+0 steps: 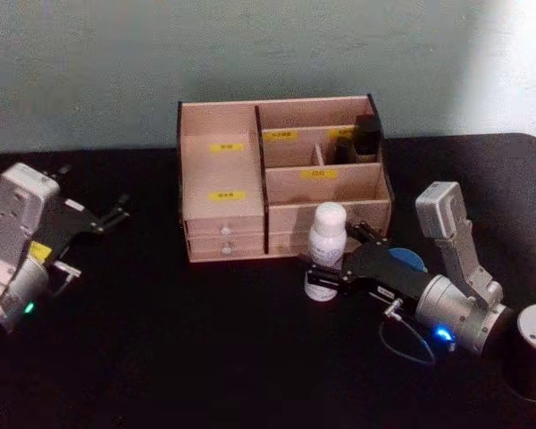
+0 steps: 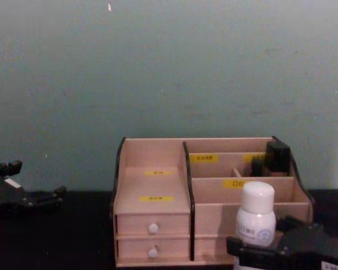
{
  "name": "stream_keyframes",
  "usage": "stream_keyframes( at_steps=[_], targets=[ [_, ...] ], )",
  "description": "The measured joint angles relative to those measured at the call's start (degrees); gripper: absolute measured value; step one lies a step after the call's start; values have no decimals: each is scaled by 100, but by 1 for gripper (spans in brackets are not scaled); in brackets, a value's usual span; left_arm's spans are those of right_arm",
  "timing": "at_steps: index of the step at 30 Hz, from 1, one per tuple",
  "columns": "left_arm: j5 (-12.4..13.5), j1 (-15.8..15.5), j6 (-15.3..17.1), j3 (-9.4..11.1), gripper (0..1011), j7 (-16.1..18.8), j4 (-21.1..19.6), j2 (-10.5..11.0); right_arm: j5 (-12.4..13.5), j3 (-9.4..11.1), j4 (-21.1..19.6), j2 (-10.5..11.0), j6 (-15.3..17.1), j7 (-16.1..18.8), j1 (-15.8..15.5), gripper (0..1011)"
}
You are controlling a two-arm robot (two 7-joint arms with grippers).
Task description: Pick up the facial cleanser and watermelon frost from the table and place them into the tiered storage box.
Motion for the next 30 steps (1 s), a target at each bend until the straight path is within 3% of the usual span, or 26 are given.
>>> stream_keyframes(
  at_steps=[3,10,18,30],
  targets=[
    [0,0,0,0,1001,0,0,0,-1,0,-2,1,-6,0,-2,993],
    [0,0,0,0,1001,0,0,0,-3,0,-5,5,-13,0,-5,860],
    [0,0,0,0,1001,0,0,0,-7,0,-8,6,-17,0,-6,596],
    [0,0,0,0,1001,0,0,0,-8,0,-8,6,-21,0,-6,590]
  ],
)
